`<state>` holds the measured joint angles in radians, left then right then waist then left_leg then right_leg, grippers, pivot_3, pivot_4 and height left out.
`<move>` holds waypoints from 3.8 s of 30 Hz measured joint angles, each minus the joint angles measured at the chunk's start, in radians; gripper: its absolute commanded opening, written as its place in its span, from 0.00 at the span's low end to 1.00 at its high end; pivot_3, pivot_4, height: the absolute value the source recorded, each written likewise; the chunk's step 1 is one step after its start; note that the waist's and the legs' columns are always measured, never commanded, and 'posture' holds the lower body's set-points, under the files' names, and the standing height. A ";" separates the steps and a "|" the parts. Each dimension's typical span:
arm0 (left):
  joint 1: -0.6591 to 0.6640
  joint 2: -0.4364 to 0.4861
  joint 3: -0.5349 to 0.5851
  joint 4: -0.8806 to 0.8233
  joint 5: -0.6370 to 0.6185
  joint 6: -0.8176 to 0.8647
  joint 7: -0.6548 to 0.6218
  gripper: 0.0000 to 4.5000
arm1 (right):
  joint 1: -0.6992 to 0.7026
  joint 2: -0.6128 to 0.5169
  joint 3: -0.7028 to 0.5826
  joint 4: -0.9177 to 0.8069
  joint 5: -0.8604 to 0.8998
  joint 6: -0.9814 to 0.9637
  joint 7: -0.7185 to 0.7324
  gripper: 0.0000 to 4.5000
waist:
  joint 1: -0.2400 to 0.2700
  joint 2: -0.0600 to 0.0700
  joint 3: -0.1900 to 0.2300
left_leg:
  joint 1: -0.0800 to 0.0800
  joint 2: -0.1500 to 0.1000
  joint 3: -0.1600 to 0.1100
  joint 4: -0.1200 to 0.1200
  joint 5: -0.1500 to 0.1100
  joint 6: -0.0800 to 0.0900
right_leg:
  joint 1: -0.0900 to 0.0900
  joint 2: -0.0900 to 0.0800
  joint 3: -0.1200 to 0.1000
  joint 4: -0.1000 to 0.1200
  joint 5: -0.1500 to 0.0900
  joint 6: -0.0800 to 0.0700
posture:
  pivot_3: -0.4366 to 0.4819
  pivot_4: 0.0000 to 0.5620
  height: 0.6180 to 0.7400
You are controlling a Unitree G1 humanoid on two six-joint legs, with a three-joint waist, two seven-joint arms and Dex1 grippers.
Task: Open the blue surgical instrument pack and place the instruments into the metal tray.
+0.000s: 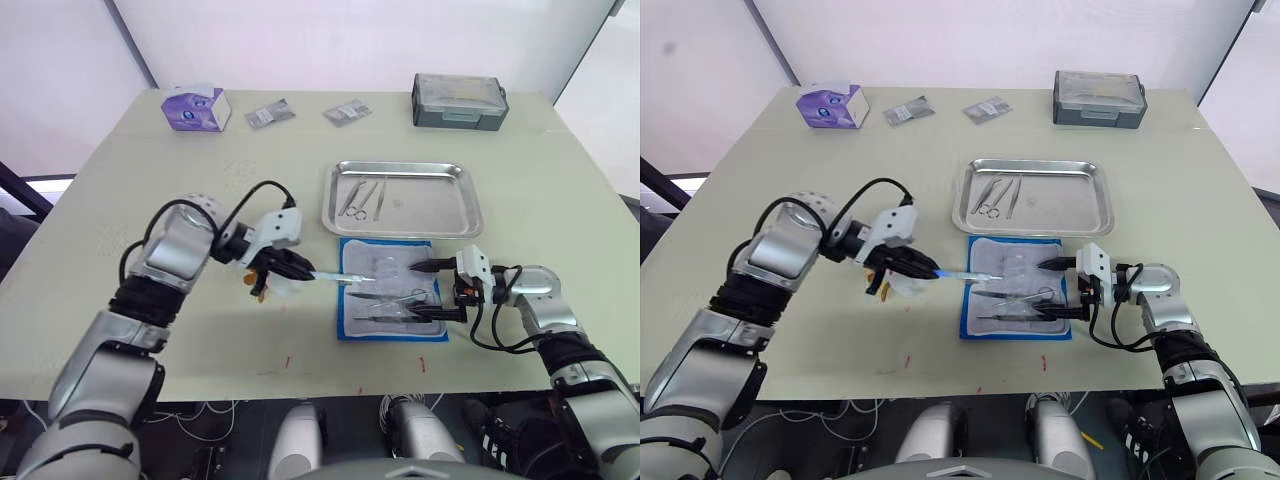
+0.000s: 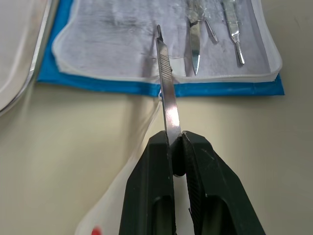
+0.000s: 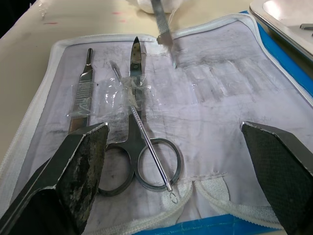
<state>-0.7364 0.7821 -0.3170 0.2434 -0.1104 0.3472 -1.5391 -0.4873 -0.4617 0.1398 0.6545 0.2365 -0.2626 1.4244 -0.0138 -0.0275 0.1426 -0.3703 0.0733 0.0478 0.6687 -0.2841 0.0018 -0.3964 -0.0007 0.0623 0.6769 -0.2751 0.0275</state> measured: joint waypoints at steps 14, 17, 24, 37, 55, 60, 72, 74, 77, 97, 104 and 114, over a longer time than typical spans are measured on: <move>-0.102 -0.209 0.162 -0.016 -0.155 0.215 0.263 0.01 | -0.007 0.003 0.000 0.012 0.000 -0.004 0.004 1.00 | 0.000 -0.001 0.000 | 0.000 0.000 0.000 0.001 0.000 0.000 | 0.000 0.000 0.000 0.001 0.000 0.000 | 0.48 0.27 0.93; -0.138 -0.342 0.184 0.005 -0.132 0.259 0.483 0.01 | -0.009 0.006 0.001 0.014 -0.001 -0.004 0.003 1.00 | 0.000 -0.001 0.000 | 0.000 0.000 0.000 0.001 0.000 0.000 | 0.000 0.000 0.000 0.001 0.000 0.000 | 0.48 0.27 0.93; -0.200 -0.574 0.240 0.103 -0.076 0.286 0.875 0.01 | -0.008 0.009 0.000 0.013 -0.002 -0.007 0.001 1.00 | -0.003 -0.001 0.000 | 0.000 0.000 0.001 0.001 0.000 0.000 | 0.000 0.000 0.002 0.001 0.001 0.001 | 0.48 0.27 0.93; -0.296 -0.830 0.278 0.442 0.023 0.260 1.333 0.01 | -0.007 0.010 0.000 0.013 -0.002 -0.010 0.001 1.00 | -0.003 -0.001 0.000 | 0.000 -0.001 0.000 0.000 0.000 0.000 | 0.000 0.000 0.001 0.001 0.001 0.001 | 0.48 0.27 0.93; -0.339 -0.857 0.349 0.546 0.000 0.363 1.412 0.20 | -0.007 0.009 0.000 0.013 -0.002 -0.011 -0.001 1.00 | -0.003 -0.001 0.000 | 0.001 -0.001 0.000 0.000 0.000 -0.001 | 0.000 0.000 0.001 0.001 0.001 0.001 | 0.48 0.27 0.93; -0.340 -0.856 0.349 0.555 0.005 0.374 1.426 0.32 | -0.008 0.010 0.000 0.013 -0.002 -0.011 -0.001 1.00 | -0.004 -0.001 0.000 | 0.000 -0.001 0.000 0.000 0.001 -0.001 | 0.000 0.000 0.001 0.001 0.001 0.001 | 0.48 0.27 0.93; -0.340 -0.844 0.344 0.397 -0.013 0.475 1.366 0.32 | -0.008 0.013 0.000 0.015 -0.002 -0.016 -0.009 1.00 | -0.006 -0.001 0.000 | 0.000 -0.001 0.000 0.000 0.003 -0.005 | 0.000 0.000 0.001 0.001 0.001 0.001 | 0.48 0.27 0.93; -0.331 -0.825 0.327 0.326 -0.022 0.504 1.332 0.32 | -0.007 0.015 0.000 0.014 -0.002 -0.019 -0.011 1.00 | -0.008 -0.001 0.000 | 0.001 -0.001 0.000 0.000 0.003 -0.006 | 0.000 0.000 0.001 0.001 0.001 0.001 | 0.48 0.27 0.93; -0.292 -0.766 0.291 0.206 -0.042 0.515 1.235 0.32 | -0.007 0.019 0.000 0.014 -0.002 -0.022 -0.013 1.00 | -0.013 -0.001 0.000 | 0.001 -0.001 0.000 -0.001 0.003 -0.006 | 0.000 0.000 0.001 0.001 0.001 0.001 | 0.48 0.27 0.93; 0.076 -0.269 0.121 0.060 -0.140 -0.143 0.212 0.32 | 0.002 0.022 -0.003 0.006 -0.001 -0.021 -0.019 1.00 | -0.019 -0.002 0.000 | 0.000 0.000 0.000 0.000 0.001 -0.003 | 0.001 0.000 0.001 0.001 0.000 0.000 | 0.48 0.27 0.93; 0.111 -0.254 0.120 0.083 -0.163 -0.220 0.117 0.52 | 0.007 0.022 -0.002 -0.003 -0.001 -0.019 -0.021 1.00 | -0.020 -0.002 0.000 | 0.000 0.000 0.000 -0.001 0.001 -0.003 | 0.000 0.000 0.001 0.000 0.000 0.000 | 0.48 0.27 0.93; 0.150 -0.242 0.111 0.161 -0.148 -0.393 0.014 0.99 | 0.024 0.011 -0.004 -0.029 0.001 -0.001 -0.021 1.00 | -0.013 -0.002 0.000 | 0.000 0.000 0.000 0.000 0.001 -0.002 | 0.000 0.000 0.001 0.000 0.000 0.000 | 0.48 0.27 0.93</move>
<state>-0.5861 0.5404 -0.2062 0.4044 -0.2580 -0.0454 -1.5254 -0.4636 -0.4510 0.1357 0.6260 0.2378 -0.2639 1.4032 -0.0264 -0.0290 0.1424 -0.3703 0.0731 0.0476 0.6683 -0.2830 -0.0005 -0.3961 -0.0006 0.0634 0.6772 -0.2749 0.0277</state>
